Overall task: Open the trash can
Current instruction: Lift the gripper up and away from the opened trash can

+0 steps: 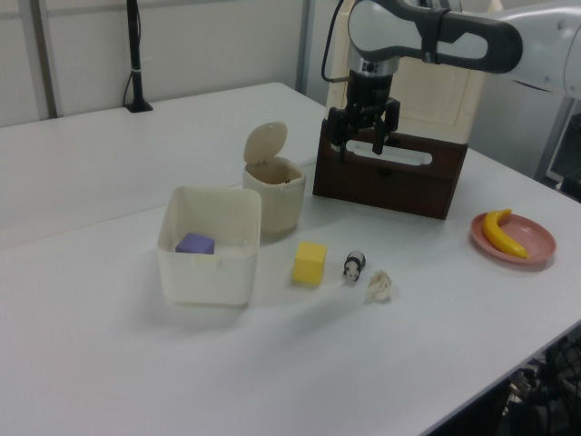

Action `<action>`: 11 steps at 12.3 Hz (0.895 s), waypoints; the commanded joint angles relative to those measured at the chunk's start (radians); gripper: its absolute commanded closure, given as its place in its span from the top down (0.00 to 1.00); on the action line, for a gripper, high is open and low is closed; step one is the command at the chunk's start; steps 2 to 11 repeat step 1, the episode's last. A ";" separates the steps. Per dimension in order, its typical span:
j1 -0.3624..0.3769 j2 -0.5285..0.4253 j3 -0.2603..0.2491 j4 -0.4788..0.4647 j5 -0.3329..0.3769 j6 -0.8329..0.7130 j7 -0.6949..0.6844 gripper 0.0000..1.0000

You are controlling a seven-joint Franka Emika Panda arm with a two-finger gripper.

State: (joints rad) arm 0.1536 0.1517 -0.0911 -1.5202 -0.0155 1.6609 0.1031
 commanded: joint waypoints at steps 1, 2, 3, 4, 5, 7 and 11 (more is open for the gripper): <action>-0.002 -0.032 -0.009 -0.034 0.003 -0.009 -0.020 1.00; -0.002 -0.032 -0.009 -0.034 0.003 -0.009 -0.020 1.00; -0.002 -0.032 -0.009 -0.034 0.003 -0.009 -0.020 1.00; -0.002 -0.032 -0.009 -0.034 0.003 -0.009 -0.020 1.00; -0.002 -0.032 -0.009 -0.034 0.003 -0.009 -0.020 1.00; -0.002 -0.032 -0.009 -0.034 0.003 -0.009 -0.020 1.00; -0.002 -0.032 -0.009 -0.034 0.003 -0.009 -0.020 1.00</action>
